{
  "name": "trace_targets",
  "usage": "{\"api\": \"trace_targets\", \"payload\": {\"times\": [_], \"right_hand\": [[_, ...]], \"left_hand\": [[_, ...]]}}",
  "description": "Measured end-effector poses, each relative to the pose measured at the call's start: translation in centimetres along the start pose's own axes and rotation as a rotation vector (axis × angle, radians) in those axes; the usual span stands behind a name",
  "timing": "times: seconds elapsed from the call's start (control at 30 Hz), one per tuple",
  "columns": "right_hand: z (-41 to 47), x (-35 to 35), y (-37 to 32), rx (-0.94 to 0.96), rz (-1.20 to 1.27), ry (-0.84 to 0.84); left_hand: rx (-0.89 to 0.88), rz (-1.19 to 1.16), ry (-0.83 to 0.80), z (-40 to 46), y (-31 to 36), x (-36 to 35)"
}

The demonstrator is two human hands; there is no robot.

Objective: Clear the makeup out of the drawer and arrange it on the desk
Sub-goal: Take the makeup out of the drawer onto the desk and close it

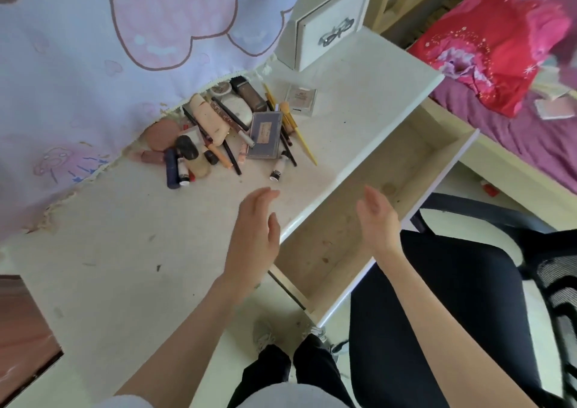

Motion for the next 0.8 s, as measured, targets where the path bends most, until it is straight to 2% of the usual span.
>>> {"api": "trace_targets", "payload": {"times": [0.1,0.2,0.33,0.43,0.53,0.67,0.8], "right_hand": [[-1.3,3.2,4.1,-0.074,0.111,0.056],[-1.4,4.9,8.2,-0.143,0.223,0.016],[-0.5,4.9,12.2,-0.230,0.348,-0.109],[0.4,4.2,13.6,-0.261,0.529,-0.187],[0.7,3.9,14.5,-0.239,0.684,-0.239],[1.2,3.6,16.2,-0.202,0.854,-0.253],[1.9,3.1,16.9,-0.175,0.916,-0.281]], "left_hand": [[-0.052,0.069,-0.306,-0.4,3.6,-6.6],[-0.059,0.221,-0.589,-0.9,5.2,-12.6],[-0.027,0.350,-0.808,-1.9,5.9,-17.7],[0.025,0.386,-0.834,-2.0,6.8,-19.3],[0.101,0.373,-0.744,-0.8,7.2,-19.6],[0.065,0.443,-0.696,0.9,7.3,-20.2],[0.070,0.492,-0.636,1.3,7.1,-20.6]]}}
Point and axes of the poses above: each hand's wrist, its own z-axis towards the middle knuckle, its own x-axis out of the back of the hand, y = z × x, the point moved 5 cm from there along z, towards the middle knuckle, and after that the axes turned 15 degrees about -y, right-handed, at the moved point
